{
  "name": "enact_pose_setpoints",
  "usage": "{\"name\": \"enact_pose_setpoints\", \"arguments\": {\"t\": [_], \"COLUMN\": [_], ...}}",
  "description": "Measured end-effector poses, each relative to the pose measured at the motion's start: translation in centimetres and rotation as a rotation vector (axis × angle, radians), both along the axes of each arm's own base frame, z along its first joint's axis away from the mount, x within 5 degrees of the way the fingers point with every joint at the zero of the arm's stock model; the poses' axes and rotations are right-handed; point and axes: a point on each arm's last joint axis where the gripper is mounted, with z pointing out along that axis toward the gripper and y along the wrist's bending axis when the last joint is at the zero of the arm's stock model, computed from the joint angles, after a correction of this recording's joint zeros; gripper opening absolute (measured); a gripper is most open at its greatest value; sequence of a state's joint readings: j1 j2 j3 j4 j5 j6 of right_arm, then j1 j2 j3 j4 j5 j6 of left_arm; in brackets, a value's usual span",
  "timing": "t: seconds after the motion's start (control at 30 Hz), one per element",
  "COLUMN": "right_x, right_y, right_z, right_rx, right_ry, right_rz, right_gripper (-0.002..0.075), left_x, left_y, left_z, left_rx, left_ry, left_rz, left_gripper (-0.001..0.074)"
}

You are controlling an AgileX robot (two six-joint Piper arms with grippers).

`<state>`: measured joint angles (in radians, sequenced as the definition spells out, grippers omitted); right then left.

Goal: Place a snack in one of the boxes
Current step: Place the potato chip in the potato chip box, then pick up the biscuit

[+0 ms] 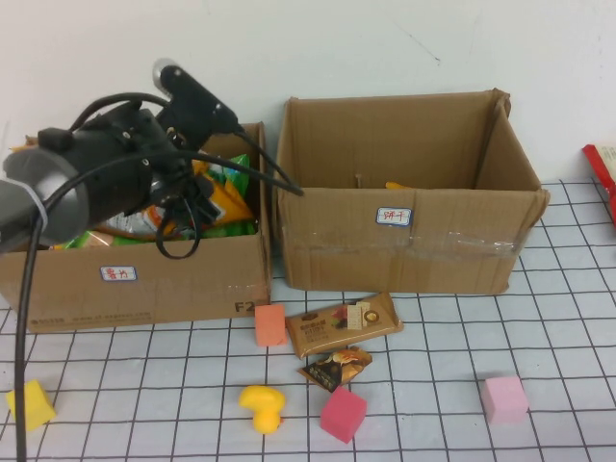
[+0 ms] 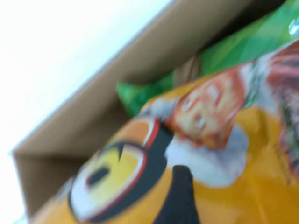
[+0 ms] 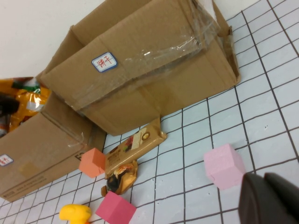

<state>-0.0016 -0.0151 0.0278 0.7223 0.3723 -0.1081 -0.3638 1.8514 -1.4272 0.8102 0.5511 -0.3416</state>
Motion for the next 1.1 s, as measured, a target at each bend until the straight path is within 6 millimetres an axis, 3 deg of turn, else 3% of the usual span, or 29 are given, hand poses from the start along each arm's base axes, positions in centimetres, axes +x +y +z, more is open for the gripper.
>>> {"name": "enact_pose_setpoints", "arguments": {"t": [0.07,0.13,0.23,0.33,0.4,0.5,0.6,0.73,0.87,1.1], "right_x": [0.0,0.0,0.0,0.0,0.0,0.0,0.0,0.0,0.0,-0.2], "right_y": [0.0,0.0,0.0,0.0,0.0,0.0,0.0,0.0,0.1,0.9], "right_z": [0.0,0.0,0.0,0.0,0.0,0.0,0.0,0.0,0.1,0.8], "right_rx": [-0.001,-0.001,-0.002,-0.005,-0.006,-0.007,-0.003,0.001,-0.006,-0.085], "right_ry": [0.000,0.000,-0.001,-0.002,-0.002,-0.002,-0.002,-0.004,-0.009,-0.106], "right_rz": [0.000,0.000,0.001,0.001,0.002,0.002,0.002,0.004,0.009,0.130], "right_gripper": [-0.0001,-0.0001,-0.0001,-0.0001,-0.0001,-0.0001,-0.0001,-0.0001,-0.0001,-0.0001], "left_x": [-0.1,-0.6,-1.8,-4.1,-6.0,-8.6,-11.3,-15.8,-20.4,-28.5], "left_y": [0.3,0.8,1.4,2.0,2.4,2.9,3.5,4.5,5.8,8.2], "left_z": [-0.1,0.7,3.5,7.9,10.9,14.2,15.9,16.5,15.8,11.7], "left_rx": [0.009,0.012,-0.024,-0.133,-0.226,-0.327,-0.376,-0.432,-0.502,-0.614], "left_ry": [0.018,0.020,-0.028,-0.118,-0.183,-0.237,-0.239,-0.221,-0.240,-0.250], "left_rz": [0.043,0.092,0.127,0.135,0.131,0.117,0.085,0.039,0.006,-0.014], "left_gripper": [0.0535,0.0509,0.0356,0.0124,0.0053,0.0015,0.0005,0.0000,0.0000,-0.0001]}}
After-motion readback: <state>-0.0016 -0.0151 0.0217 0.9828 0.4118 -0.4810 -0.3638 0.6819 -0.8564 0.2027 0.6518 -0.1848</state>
